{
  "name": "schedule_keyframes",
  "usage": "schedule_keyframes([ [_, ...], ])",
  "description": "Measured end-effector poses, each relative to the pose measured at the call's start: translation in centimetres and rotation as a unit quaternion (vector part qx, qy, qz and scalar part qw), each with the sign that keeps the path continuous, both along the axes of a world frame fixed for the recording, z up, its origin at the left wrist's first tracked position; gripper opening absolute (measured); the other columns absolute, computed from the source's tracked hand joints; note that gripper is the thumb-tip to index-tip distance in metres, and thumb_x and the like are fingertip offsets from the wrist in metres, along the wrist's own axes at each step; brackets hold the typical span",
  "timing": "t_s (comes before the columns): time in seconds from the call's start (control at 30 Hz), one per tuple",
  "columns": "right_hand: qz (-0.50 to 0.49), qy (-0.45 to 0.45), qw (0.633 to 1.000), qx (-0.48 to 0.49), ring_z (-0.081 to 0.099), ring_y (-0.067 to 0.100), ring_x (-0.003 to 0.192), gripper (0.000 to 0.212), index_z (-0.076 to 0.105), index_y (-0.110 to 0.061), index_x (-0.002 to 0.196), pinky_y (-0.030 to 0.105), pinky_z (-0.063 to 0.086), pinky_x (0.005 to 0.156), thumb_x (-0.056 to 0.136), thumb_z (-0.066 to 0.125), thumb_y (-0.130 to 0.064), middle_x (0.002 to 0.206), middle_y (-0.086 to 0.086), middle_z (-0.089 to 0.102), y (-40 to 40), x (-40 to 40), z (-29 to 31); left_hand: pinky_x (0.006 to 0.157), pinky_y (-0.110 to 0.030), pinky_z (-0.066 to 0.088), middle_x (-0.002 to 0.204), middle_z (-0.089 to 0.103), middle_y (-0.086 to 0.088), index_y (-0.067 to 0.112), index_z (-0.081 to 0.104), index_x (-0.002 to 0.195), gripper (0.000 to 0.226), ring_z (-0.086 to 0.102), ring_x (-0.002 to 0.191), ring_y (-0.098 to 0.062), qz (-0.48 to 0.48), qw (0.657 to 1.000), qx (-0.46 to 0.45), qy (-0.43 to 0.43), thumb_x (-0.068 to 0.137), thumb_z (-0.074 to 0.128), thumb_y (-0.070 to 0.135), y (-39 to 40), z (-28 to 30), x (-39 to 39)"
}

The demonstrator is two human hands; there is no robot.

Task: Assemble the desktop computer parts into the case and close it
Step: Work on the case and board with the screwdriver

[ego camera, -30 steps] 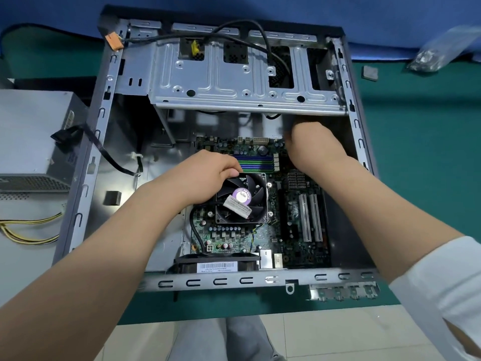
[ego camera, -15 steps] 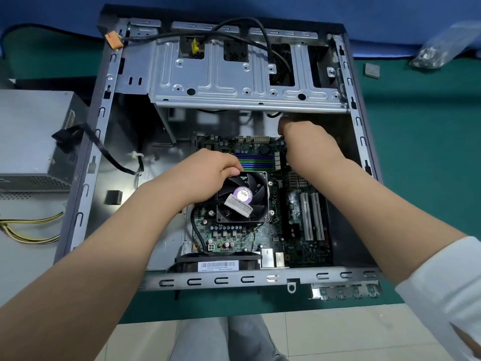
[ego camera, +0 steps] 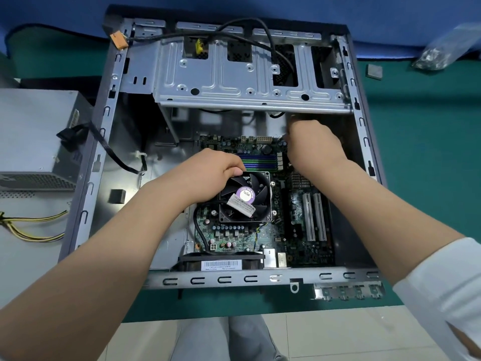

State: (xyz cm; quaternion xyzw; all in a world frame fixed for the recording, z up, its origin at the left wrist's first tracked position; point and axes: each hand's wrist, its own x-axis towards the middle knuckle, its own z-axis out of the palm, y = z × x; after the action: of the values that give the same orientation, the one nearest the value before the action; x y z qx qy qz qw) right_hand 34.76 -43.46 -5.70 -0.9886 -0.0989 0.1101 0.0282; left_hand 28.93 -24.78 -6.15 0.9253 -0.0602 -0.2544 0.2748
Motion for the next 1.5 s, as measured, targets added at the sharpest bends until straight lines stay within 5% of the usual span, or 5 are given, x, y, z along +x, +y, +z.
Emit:
schedule_keyframes([
  [0.43, -0.036, 0.039, 0.999, 0.012, 0.041, 0.026, 0.057, 0.029, 0.037, -0.006, 0.064, 0.032, 0.037, 0.059, 0.09, 0.048, 0.0, 0.062, 0.006, 0.038, -0.6, 0.3, -0.1, 0.082, -0.029, 0.044, 0.11, 0.068, 0.001, 0.026, 0.064, 0.118, 0.025, 0.058, 0.099, -0.018, 0.001, 1.0, 0.001, 0.007, 0.1, 0.046, 0.028, 0.0, 0.1, 0.1],
  [0.83, -0.037, 0.048, 0.998, 0.008, 0.042, 0.027, 0.06, 0.024, 0.039, -0.005, 0.068, 0.033, 0.037, 0.06, 0.089, 0.047, 0.003, 0.064, 0.006, 0.038, -0.2, 0.2, 0.3, 0.073, -0.026, 0.038, 0.104, 0.068, 0.001, 0.027, 0.064, 0.116, 0.025, 0.052, 0.088, -0.014, 0.0, 1.0, 0.002, -0.002, 0.1, 0.046, 0.028, 0.0, -0.3, 0.1],
  [1.0, -0.025, 0.03, 0.999, -0.014, 0.044, 0.028, 0.07, 0.016, 0.046, -0.009, 0.081, 0.032, 0.037, 0.062, 0.097, 0.048, -0.01, 0.069, 0.008, 0.04, 0.1, 0.4, 0.5, 0.072, -0.025, 0.036, 0.106, 0.068, 0.0, 0.027, 0.064, 0.116, 0.025, 0.051, 0.086, -0.013, 0.0, 1.0, 0.005, -0.005, 0.1, 0.046, 0.027, 0.0, -0.4, 0.0],
  [1.23, -0.039, 0.073, 0.997, 0.001, 0.041, 0.023, 0.059, 0.025, 0.039, -0.004, 0.067, 0.031, 0.037, 0.06, 0.089, 0.048, 0.004, 0.066, 0.007, 0.039, 0.4, 0.5, 0.7, 0.07, -0.024, 0.034, 0.108, 0.068, 0.0, 0.026, 0.064, 0.118, 0.026, 0.05, 0.085, -0.012, -0.003, 1.0, 0.009, -0.005, 0.101, 0.045, 0.027, -0.1, -0.2, 0.0],
  [1.5, -0.051, 0.028, 0.998, 0.021, 0.045, 0.029, 0.071, 0.015, 0.044, -0.003, 0.08, 0.033, 0.038, 0.063, 0.087, 0.05, 0.008, 0.073, 0.009, 0.041, 1.0, 0.3, 0.6, 0.068, -0.025, 0.035, 0.105, 0.068, -0.001, 0.025, 0.064, 0.117, 0.026, 0.051, 0.082, -0.014, -0.004, 1.0, 0.009, -0.006, 0.101, 0.045, 0.026, -0.2, -0.1, 0.0],
])
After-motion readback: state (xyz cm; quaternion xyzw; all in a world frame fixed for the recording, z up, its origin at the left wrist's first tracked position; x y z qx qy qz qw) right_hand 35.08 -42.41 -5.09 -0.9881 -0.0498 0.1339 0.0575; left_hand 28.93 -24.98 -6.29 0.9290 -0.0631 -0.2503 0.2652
